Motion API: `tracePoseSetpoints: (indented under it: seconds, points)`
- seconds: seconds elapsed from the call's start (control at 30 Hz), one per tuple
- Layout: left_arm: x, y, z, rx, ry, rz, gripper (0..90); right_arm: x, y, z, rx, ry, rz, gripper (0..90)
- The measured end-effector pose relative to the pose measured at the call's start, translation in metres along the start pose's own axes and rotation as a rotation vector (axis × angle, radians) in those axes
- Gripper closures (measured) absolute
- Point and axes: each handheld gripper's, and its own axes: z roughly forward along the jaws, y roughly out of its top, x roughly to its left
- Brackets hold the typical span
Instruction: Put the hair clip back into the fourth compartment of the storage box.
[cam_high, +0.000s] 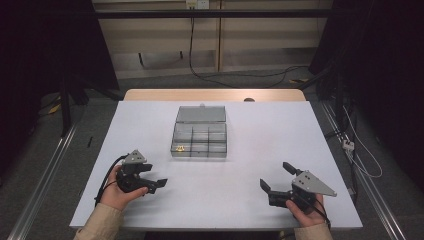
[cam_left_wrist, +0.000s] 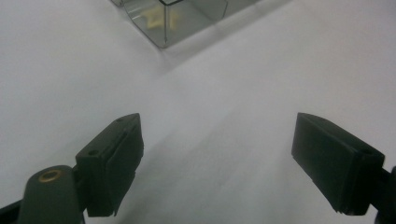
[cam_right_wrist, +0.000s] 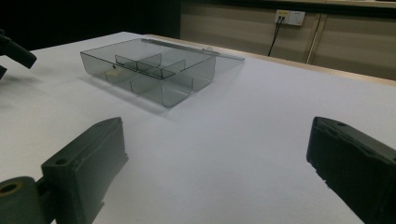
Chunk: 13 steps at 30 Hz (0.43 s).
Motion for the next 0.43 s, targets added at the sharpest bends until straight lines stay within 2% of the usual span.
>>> tracePoseSetpoints:
  seconds: [0.23, 0.43]
  points:
    - [-0.0011, -0.0060, -0.0051, -0.025, 0.011, -0.007, 15.7, 0.0006, -0.0001, 0.0008, 0.004, 0.002, -0.002, 4.0]
    - [-0.0004, -0.0081, -0.0059, -0.029, 0.020, 0.004, 14.9, 0.0021, 0.0000, 0.0032, 0.008, 0.010, -0.008, 3.9]
